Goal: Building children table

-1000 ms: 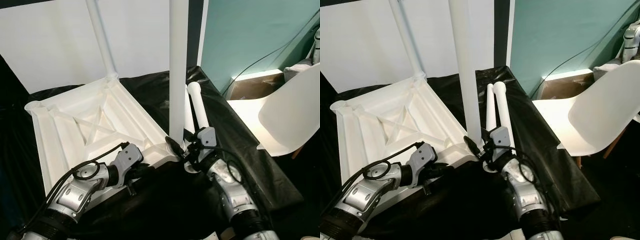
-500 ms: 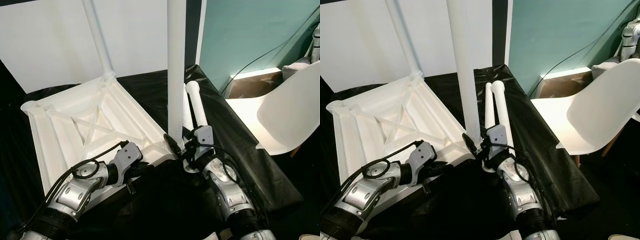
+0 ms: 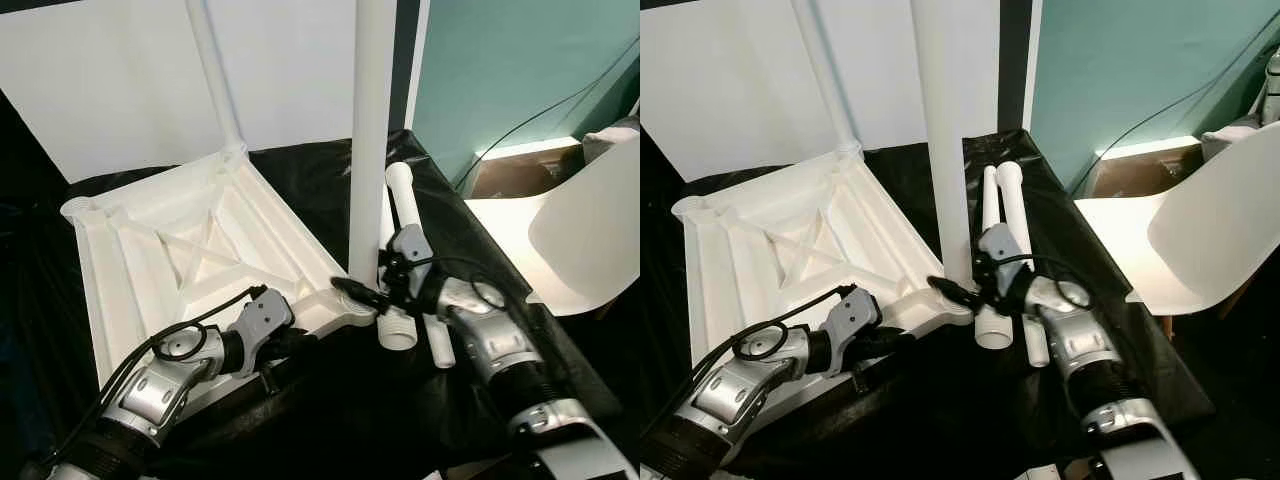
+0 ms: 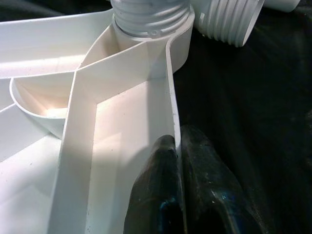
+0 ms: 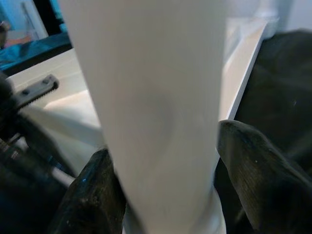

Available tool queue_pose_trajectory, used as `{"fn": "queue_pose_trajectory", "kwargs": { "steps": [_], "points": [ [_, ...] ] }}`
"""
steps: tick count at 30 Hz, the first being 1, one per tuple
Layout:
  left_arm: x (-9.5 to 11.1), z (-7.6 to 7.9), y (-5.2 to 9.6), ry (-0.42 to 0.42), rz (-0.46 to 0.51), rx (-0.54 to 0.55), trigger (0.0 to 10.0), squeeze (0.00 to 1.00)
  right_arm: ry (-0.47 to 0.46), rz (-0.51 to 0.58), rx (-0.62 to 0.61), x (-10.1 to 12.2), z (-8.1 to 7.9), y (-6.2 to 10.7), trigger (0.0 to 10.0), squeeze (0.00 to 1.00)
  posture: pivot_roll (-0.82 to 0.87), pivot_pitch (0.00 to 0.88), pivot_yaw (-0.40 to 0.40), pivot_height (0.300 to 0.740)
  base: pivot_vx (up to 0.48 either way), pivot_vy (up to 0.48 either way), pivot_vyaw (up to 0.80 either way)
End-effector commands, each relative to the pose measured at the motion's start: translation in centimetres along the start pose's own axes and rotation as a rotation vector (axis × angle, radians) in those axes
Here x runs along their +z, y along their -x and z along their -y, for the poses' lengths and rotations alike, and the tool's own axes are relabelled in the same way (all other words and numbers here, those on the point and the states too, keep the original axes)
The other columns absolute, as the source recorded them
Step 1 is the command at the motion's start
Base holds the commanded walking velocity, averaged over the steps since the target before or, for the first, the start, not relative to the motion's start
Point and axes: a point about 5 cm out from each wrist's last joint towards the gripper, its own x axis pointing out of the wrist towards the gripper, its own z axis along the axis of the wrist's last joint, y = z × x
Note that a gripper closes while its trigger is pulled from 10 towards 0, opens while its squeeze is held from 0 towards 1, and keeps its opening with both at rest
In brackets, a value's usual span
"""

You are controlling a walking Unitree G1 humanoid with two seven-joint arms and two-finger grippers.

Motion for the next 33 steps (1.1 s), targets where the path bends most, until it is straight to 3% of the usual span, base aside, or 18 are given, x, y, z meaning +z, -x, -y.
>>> {"fn": "queue_pose_trajectory", "kwargs": {
  "steps": [1,2,5,6,14,17,18,20,21,23,25,29,33],
  "points": [
    [-3.4,2.2,-0.7,0.112,-0.122,-0.156,10.0,0.0,-0.003,-0.019,0.012,0.1,1.1,0.5,10.0,0.0,0.0,0.0,0.041,0.74,0.0,0.0,0.0],
    [-3.4,2.2,-0.8,0.112,-0.12,-0.155,10.0,0.0,0.006,-0.023,0.024,0.3,1.5,0.5,4.2,0.0,0.0,0.0,0.04,0.74,0.0,0.0,0.0],
    [-3.3,2.2,-0.8,0.111,-0.118,-0.155,10.0,0.0,0.015,-0.025,0.039,0.5,1.9,0.6,3.6,0.0,0.0,0.0,0.04,0.74,0.0,0.0,0.0],
    [-3.3,2.2,-0.9,0.111,-0.117,-0.154,10.0,0.0,0.023,-0.02,0.057,0.6,2.0,0.6,0.0,0.0,0.0,0.0,0.037,0.74,0.0,0.0,0.0],
    [-3.3,2.2,-1.0,0.112,-0.114,-0.151,10.0,0.0,0.015,-0.03,0.089,0.8,2.4,0.9,0.0,0.0,0.0,0.0,0.035,0.74,0.0,0.0,0.0],
    [-3.4,2.2,-0.9,0.112,-0.116,-0.15,10.0,0.0,-0.051,-0.033,0.129,0.1,1.4,1.0,0.0,0.0,0.01,0.0,0.032,0.74,0.0,0.0,0.0],
    [-3.4,2.2,-1.0,0.113,-0.115,-0.147,10.0,0.0,-0.074,-0.017,0.139,-0.6,0.0,0.7,0.0,0.0,0.01,0.0,0.032,0.74,0.0,0.0,0.0],
    [-3.4,2.1,-0.9,0.114,-0.114,-0.144,10.0,0.0,-0.074,0.043,0.072,-1.1,-1.7,0.0,0.0,0.0,0.01,0.0,0.029,0.74,0.0,0.0,0.0],
    [-3.4,2.1,-0.9,0.114,-0.114,-0.144,10.0,0.0,-0.074,0.043,0.072,-1.1,-1.7,0.0,0.0,0.0,0.01,0.0,0.029,0.74,0.0,0.0,0.0],
    [-3.5,2.1,-0.9,0.114,-0.114,-0.142,10.0,0.0,-0.021,0.215,-0.263,0.1,-1.2,-0.3,0.0,0.0,0.01,0.0,0.027,0.74,0.0,0.0,0.0],
    [-3.5,2.2,-0.8,0.115,-0.113,-0.141,10.0,0.0,-0.018,0.309,-0.468,0.5,-1.8,0.2,0.0,0.0,0.02,0.0,0.027,0.74,0.0,0.0,0.0],
    [-3.5,2.2,-0.7,0.116,-0.116,-0.141,10.0,0.0,-0.038,0.308,-0.573,0.2,-2.5,0.5,0.0,0.0,0.02,0.0,0.027,0.74,0.0,0.0,0.0],
    [-3.6,2.3,-0.5,0.119,-0.118,-0.136,10.0,0.0,-0.042,0.305,-0.68,0.2,-2.2,1.1,0.0,0.0,0.04,0.0,0.025,0.74,0.0,0.0,0.0]
  ]
}}
